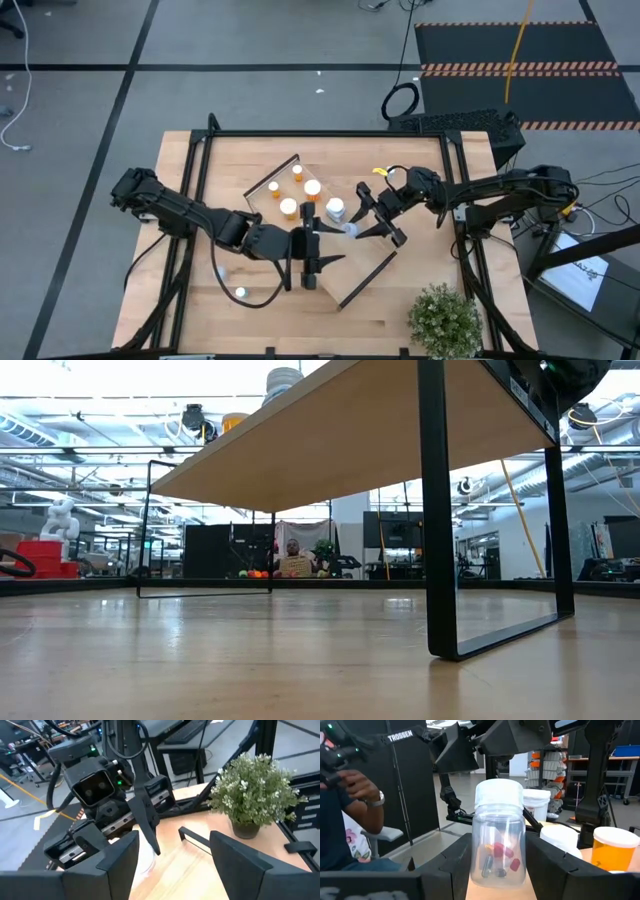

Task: Pick and place medicine bottles onto shelf by color
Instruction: Put the top transparent pill bottle on the shelf

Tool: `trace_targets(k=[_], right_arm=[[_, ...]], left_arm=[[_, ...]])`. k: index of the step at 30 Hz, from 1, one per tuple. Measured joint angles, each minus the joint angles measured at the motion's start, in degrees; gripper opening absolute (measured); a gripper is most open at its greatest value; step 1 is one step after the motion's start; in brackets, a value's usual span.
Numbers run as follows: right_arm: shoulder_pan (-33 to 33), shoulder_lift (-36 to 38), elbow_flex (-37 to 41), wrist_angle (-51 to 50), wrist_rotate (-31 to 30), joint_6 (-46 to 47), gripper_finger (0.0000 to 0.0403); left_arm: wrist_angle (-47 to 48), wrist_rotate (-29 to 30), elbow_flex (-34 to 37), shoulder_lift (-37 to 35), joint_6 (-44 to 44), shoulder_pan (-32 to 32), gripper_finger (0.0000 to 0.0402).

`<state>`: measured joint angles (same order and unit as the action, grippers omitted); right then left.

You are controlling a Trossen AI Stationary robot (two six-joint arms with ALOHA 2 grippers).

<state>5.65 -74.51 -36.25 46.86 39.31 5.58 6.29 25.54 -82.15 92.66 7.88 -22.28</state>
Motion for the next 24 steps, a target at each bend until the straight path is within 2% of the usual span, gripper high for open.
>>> trace_targets(k=[10, 24], right_arm=[[-0.1, 0.0, 0.0, 0.1, 1.5, 0.8, 0.0157], [-0.1, 0.0, 0.0, 0.1, 1.5, 0.9, 0.0157]], left_arm=[[-3.3, 2.7, 2.4, 1.5, 1.6, 1.2, 0.0328], [-4.7, 2.0, 2.5, 3.6, 4.5, 4.6, 0.0328]])
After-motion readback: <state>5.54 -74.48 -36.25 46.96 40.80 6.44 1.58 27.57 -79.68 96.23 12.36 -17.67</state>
